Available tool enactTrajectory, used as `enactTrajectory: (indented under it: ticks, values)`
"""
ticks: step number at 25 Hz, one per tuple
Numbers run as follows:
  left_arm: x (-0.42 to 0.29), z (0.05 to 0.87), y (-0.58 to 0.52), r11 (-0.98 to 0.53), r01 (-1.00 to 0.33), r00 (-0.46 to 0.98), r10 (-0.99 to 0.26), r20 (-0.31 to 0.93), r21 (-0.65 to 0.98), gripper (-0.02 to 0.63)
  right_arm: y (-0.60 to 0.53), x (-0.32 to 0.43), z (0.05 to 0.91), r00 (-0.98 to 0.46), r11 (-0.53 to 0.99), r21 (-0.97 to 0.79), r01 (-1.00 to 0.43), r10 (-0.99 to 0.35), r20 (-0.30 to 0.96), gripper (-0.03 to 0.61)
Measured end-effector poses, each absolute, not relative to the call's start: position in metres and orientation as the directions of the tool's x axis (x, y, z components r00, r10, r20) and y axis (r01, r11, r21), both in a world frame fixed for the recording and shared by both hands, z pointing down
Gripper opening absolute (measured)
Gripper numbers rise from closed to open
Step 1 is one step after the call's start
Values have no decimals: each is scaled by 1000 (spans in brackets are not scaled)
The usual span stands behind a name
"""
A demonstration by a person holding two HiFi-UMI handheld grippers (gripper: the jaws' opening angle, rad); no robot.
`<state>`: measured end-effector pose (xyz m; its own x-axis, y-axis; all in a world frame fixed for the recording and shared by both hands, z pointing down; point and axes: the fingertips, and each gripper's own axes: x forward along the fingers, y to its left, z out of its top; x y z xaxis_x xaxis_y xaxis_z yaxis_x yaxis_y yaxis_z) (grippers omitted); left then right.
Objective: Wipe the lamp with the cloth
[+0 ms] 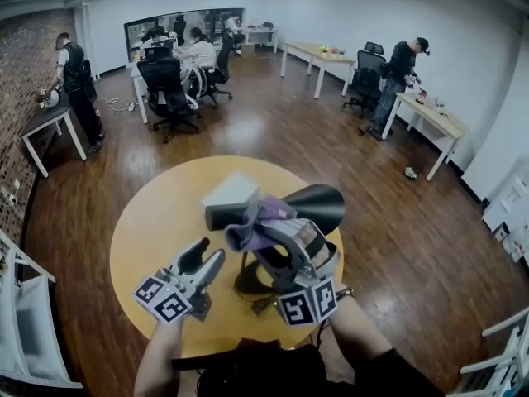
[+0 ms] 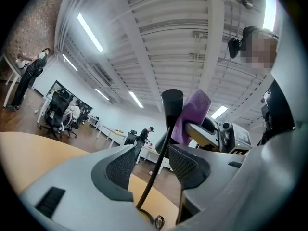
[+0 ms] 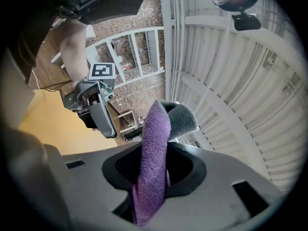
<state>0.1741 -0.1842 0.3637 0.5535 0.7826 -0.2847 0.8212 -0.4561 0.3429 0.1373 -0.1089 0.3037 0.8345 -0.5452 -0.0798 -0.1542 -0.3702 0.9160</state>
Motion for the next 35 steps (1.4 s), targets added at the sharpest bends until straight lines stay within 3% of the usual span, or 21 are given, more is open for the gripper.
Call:
enactTrajectory:
  ticks: [6, 13, 19, 23, 29, 32, 35]
  values:
    - [175, 355, -157, -417, 858, 497, 822, -279, 300, 209, -31, 148, 329, 913, -455, 872, -180, -408, -24, 124]
    - [177, 354, -147, -387, 873, 468, 835, -289, 296, 209, 10, 139, 353, 921, -533, 817, -220, -389, -6, 124]
    - [173, 354, -139, -380, 875, 461, 842, -279, 298, 209, 58, 127, 374, 936, -713, 650, -262, -351, -7, 124]
    - [172, 353, -145, -385, 868, 473, 834, -284, 315, 209, 63, 121, 372, 947, -747, 606, -274, -320, 34, 124]
    - [173, 363, -177, -409, 844, 510, 810, -288, 347, 209, -25, 105, 337, 841, -783, 348, -515, -541, 28, 121]
    - [173, 366, -197, -422, 831, 532, 793, -296, 363, 209, -90, 112, 319, 741, -718, 238, -654, -672, 11, 121]
    - [165, 367, -217, -431, 822, 547, 779, -306, 372, 209, -151, 105, 324, 574, -574, -29, -818, -819, 17, 121]
